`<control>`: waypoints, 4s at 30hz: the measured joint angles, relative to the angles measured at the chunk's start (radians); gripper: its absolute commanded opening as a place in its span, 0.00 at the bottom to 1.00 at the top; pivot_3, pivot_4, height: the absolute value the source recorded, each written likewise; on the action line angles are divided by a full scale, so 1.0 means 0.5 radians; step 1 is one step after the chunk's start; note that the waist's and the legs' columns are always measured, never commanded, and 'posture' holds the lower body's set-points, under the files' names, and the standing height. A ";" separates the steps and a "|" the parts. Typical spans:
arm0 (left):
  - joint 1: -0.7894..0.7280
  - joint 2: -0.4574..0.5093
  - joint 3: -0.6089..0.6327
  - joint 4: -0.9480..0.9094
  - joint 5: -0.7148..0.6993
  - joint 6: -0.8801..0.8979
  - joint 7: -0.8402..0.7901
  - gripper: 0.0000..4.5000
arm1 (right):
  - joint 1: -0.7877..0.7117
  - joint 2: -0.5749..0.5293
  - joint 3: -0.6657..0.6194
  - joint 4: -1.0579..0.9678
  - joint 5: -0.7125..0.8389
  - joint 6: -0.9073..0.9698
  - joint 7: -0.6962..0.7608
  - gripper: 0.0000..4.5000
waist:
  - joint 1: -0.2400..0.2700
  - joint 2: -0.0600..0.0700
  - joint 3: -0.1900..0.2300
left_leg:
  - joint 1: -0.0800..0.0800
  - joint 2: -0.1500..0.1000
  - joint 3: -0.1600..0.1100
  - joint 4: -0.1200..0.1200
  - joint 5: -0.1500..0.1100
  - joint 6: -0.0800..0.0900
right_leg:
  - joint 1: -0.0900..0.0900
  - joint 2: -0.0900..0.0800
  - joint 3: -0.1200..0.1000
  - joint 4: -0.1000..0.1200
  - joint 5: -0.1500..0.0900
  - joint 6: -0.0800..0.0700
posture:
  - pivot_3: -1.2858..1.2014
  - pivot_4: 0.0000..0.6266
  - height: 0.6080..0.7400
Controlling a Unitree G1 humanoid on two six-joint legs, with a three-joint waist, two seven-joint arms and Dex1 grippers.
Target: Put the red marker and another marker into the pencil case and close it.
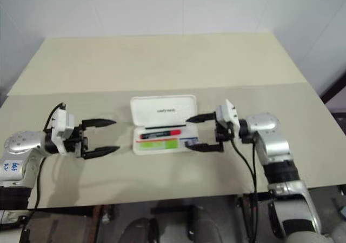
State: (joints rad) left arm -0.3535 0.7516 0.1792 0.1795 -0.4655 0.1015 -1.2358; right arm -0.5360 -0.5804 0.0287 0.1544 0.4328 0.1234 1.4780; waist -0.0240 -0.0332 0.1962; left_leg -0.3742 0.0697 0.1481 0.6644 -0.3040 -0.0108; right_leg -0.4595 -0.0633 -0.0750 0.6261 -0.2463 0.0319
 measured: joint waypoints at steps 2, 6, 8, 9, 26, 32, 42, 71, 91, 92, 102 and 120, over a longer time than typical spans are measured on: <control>-0.031 -0.018 0.026 0.082 -0.001 0.000 0.046 1.00 | 0.091 -0.036 -0.068 -0.083 0.044 0.027 -0.029 1.00 | -0.005 0.000 0.000 | 0.000 -0.004 0.001 0.001 0.000 0.001 | 0.000 0.000 0.000 0.001 0.000 0.000 | 0.52 0.24 1.00; -0.163 -0.062 0.041 0.269 0.001 -0.047 0.110 1.00 | 0.162 -0.069 -0.162 -0.267 0.137 0.066 -0.110 1.00 | -0.018 0.000 0.000 | 0.004 -0.003 0.003 0.001 0.003 -0.003 | 0.000 0.003 0.002 0.001 0.005 -0.004 | 0.52 0.24 1.00; -0.196 -0.063 0.058 0.367 0.004 -0.080 0.122 1.00 | 0.184 -0.103 -0.193 -0.314 0.175 0.115 -0.149 1.00 | -0.015 0.000 0.000 | 0.005 -0.002 0.003 0.000 0.004 -0.004 | 0.000 0.004 0.002 0.002 0.005 -0.005 | 0.52 0.24 1.00; -0.200 -0.064 0.065 0.399 0.007 -0.098 0.125 1.00 | 0.196 -0.123 -0.214 -0.323 0.188 0.131 -0.159 1.00 | -0.012 0.000 0.000 | 0.005 -0.002 0.003 0.000 0.004 -0.004 | 0.000 0.004 0.001 0.002 0.005 -0.006 | 0.52 0.24 1.00; -0.361 -0.153 0.087 0.851 0.091 -0.334 0.257 0.01 | 0.328 -0.028 -0.331 -0.289 0.307 0.087 -0.291 1.00 | -0.006 -0.002 -0.001 | 0.003 -0.004 0.003 0.000 0.004 -0.002 | 0.000 0.003 0.001 0.001 0.005 -0.004 | 0.52 0.24 1.00; -0.466 -0.235 0.060 0.942 0.162 -0.335 0.334 0.01 | 0.342 0.116 -0.309 -0.244 0.307 -0.018 -0.302 1.00 | -0.005 -0.002 -0.001 | 0.003 -0.006 0.003 0.001 0.005 -0.001 | 0.001 0.005 0.000 0.002 0.006 -0.004 | 0.52 0.24 1.00; -0.690 -0.462 -0.088 1.172 0.399 -0.294 0.607 0.01 | 0.351 0.125 -0.265 -0.240 0.317 -0.021 -0.280 1.00 | -0.004 -0.002 -0.001 | 0.003 -0.009 0.003 0.001 0.006 0.002 | 0.001 0.005 0.001 0.002 0.007 -0.001 | 0.52 0.24 1.00; -0.730 -0.408 -0.482 0.678 0.575 -0.519 -0.001 0.01 | 0.421 0.126 -0.230 -0.228 0.276 -0.037 -0.314 1.00 | -0.002 -0.002 -0.001 | 0.001 -0.010 0.003 0.001 0.007 0.002 | 0.001 0.007 0.001 0.001 0.007 0.000 | 0.52 0.24 1.00; -0.531 -0.520 -0.725 0.232 0.712 -0.049 0.242 0.01 | 0.497 0.102 -0.232 -0.309 0.272 -0.037 -0.414 1.00 | -0.004 0.001 -0.011 | 0.023 -0.006 -0.004 0.001 0.007 0.007 | 0.030 0.003 0.003 -0.008 0.008 0.003 | 0.52 0.24 1.00; -0.518 -0.529 -0.703 0.208 0.682 0.020 0.245 0.01 | 0.497 0.101 -0.232 -0.309 0.270 -0.037 -0.418 1.00 | -0.004 0.001 -0.011 | 0.023 -0.006 -0.004 0.001 0.007 0.007 | 0.030 0.003 0.003 -0.008 0.008 0.003 | 0.52 0.24 1.00; -0.411 -0.427 -0.332 0.137 0.250 0.370 0.143 0.05 | 0.444 0.096 -0.228 -0.231 0.230 -0.065 -0.404 1.00 | -0.013 0.001 -0.010 | 0.018 -0.004 -0.007 0.000 0.006 0.002 | 0.024 0.003 0.002 -0.008 0.007 -0.001 | 0.52 0.24 1.00; 0.085 -0.150 0.032 -0.272 -0.039 0.270 0.003 1.00 | 0.526 -0.121 -0.408 -0.099 0.204 -0.199 -0.385 1.00 | -0.002 0.001 -0.010 | 0.010 -0.002 -0.008 -0.001 0.000 0.005 | 0.022 -0.001 0.003 -0.015 0.006 0.002 | 0.52 0.24 1.00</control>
State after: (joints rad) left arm -0.3108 0.6766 0.1950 0.0432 -0.4850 0.2363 -1.2344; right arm -0.2732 -0.6408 -0.1752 0.1050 0.5346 0.0239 1.2855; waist -0.0251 -0.0326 0.1913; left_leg -0.3689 0.0687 0.1440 0.6639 -0.3039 -0.0082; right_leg -0.4487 -0.0636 -0.0733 0.6186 -0.2434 0.0327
